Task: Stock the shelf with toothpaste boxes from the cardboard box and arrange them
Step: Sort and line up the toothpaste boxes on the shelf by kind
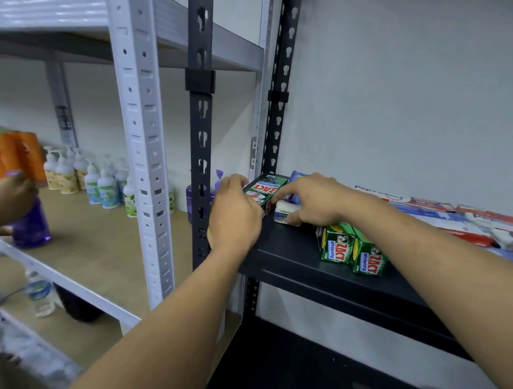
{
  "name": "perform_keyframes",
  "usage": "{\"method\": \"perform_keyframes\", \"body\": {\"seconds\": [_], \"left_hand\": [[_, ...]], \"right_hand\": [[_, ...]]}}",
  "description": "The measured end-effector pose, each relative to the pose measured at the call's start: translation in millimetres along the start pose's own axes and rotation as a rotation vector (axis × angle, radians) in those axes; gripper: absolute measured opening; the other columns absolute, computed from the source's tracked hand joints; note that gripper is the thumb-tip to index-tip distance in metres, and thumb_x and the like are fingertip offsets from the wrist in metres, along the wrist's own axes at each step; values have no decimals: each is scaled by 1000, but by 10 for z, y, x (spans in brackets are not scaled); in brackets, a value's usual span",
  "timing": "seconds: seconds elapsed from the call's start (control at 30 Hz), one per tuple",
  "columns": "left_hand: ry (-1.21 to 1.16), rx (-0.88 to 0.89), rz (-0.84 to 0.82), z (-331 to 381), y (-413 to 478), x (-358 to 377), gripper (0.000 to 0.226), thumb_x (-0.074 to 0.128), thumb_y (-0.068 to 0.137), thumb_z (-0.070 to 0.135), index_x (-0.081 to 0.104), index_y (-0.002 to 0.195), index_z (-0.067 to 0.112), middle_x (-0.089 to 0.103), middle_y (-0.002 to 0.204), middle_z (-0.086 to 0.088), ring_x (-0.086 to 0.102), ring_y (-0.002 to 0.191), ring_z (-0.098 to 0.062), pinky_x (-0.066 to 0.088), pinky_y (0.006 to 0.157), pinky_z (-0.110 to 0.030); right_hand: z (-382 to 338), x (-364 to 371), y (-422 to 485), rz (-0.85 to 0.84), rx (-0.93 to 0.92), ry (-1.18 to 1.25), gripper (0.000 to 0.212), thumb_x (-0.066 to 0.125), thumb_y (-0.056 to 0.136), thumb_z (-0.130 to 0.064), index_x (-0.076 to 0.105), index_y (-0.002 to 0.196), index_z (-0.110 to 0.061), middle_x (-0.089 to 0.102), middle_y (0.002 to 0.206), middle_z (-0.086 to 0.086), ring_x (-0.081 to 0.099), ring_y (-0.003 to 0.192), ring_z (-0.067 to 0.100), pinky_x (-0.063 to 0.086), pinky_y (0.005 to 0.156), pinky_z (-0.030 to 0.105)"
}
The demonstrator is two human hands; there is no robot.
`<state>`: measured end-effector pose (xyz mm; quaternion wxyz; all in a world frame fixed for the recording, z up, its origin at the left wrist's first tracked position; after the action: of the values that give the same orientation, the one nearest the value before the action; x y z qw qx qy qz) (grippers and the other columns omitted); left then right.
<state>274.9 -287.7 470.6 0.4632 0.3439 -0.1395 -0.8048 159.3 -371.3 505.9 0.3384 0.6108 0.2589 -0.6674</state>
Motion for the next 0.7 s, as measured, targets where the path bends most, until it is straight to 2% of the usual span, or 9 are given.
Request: {"method": "perform_keyframes", "body": {"seconds": [0.1,0.23,0.37,0.47,0.57,0.63,0.7], "left_hand": [[-1,-5,-4,-4,6,3,31,44,94,12,55,123,15,58,126,-3,59,106,-22,39,72,-29],[3,-4,-9,-6,12,17,30,44,94,13,55,121,15,59,125,-3,59,106,-23,41,73,-30],[1,3,-16,-7,10,29,29,45,95,14,55,122,15,59,125,-3,59,106,-22,41,71,-30],[5,13,-15,-14,21,23,28,45,95,14,57,119,15,61,122,-4,60,105,-22,43,72,-30],[24,50,-18,1,32,41,28,43,95,14,64,112,13,63,119,-5,59,102,-21,42,73,-29],[29,62,-17,5,34,46,28,44,95,17,68,108,13,65,116,-4,58,93,-16,40,68,-23],[26,62,-9,-3,34,42,26,46,96,21,70,106,14,67,112,-3,53,85,-10,35,59,-18]], "right_hand": [[18,-24,2,0,-16,55,45,68,90,-37,55,132,-42,58,132,3,48,119,25,42,101,42],[39,-95,-32,-17,-35,100,38,61,95,-33,58,132,-39,55,137,5,51,118,23,42,97,31],[-64,17,-16,-69,-6,-1,41,53,97,-42,51,138,-43,51,142,-2,48,122,24,41,101,42],[-106,58,2,-57,-3,-51,43,59,92,-48,53,134,-41,58,127,-3,48,122,24,38,101,46],[-72,14,-18,-36,1,30,38,66,90,-41,59,127,-38,54,92,-7,53,111,21,42,98,41],[-43,-52,-37,-21,-3,109,34,70,89,-36,62,122,-36,54,90,-7,56,100,19,46,95,38],[8,-178,-52,34,-22,181,30,71,88,-33,64,118,-33,62,97,-4,59,87,15,48,81,28]]}}
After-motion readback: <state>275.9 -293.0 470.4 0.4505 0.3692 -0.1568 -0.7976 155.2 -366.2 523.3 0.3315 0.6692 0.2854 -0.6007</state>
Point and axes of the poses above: each hand's wrist, its own y-axis towards the middle knuckle, its own x-axis out of the palm, z = x × y, the point moved 8 cm from there along y, towards the middle knuckle
